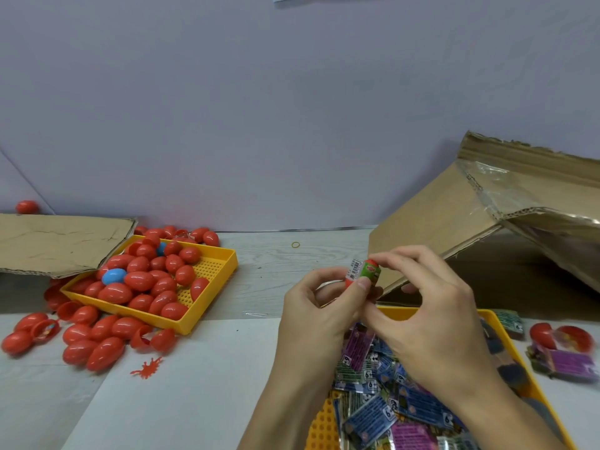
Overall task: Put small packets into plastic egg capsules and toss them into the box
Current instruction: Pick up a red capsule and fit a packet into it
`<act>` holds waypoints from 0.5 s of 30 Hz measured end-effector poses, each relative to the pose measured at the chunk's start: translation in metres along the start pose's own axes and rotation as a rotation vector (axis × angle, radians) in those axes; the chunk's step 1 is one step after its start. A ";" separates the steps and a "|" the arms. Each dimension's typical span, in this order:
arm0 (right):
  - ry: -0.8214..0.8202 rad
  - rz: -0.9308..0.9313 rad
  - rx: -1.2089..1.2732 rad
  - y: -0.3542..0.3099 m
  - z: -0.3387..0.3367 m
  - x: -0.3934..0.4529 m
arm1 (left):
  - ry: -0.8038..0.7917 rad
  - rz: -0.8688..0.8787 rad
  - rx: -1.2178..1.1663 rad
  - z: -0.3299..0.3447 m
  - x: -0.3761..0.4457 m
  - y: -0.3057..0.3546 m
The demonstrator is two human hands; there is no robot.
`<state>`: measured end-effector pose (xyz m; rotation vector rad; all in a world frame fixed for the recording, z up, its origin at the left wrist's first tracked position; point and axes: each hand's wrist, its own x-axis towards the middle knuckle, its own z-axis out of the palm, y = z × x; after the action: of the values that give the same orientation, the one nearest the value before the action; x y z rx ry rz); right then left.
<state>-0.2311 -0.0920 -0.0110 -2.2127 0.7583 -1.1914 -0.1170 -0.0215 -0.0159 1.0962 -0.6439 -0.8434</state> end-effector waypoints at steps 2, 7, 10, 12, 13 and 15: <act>-0.018 -0.006 0.006 -0.001 0.001 0.000 | 0.029 -0.011 -0.032 0.000 0.000 0.001; -0.066 -0.041 0.006 -0.002 0.002 -0.002 | -0.038 -0.030 -0.032 0.002 0.001 0.003; -0.070 -0.059 0.007 -0.002 0.002 -0.002 | -0.067 -0.055 -0.011 0.001 0.001 0.004; -0.069 -0.062 0.013 -0.001 0.002 -0.002 | -0.085 -0.078 -0.033 0.001 0.001 0.005; -0.069 -0.060 0.020 -0.001 0.002 -0.001 | -0.096 -0.091 -0.047 0.001 0.000 0.005; -0.077 -0.065 0.047 -0.001 0.003 -0.001 | -0.116 -0.124 -0.085 0.001 0.000 0.006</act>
<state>-0.2287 -0.0897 -0.0126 -2.2465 0.6258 -1.1358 -0.1167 -0.0209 -0.0099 1.0236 -0.6351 -1.0380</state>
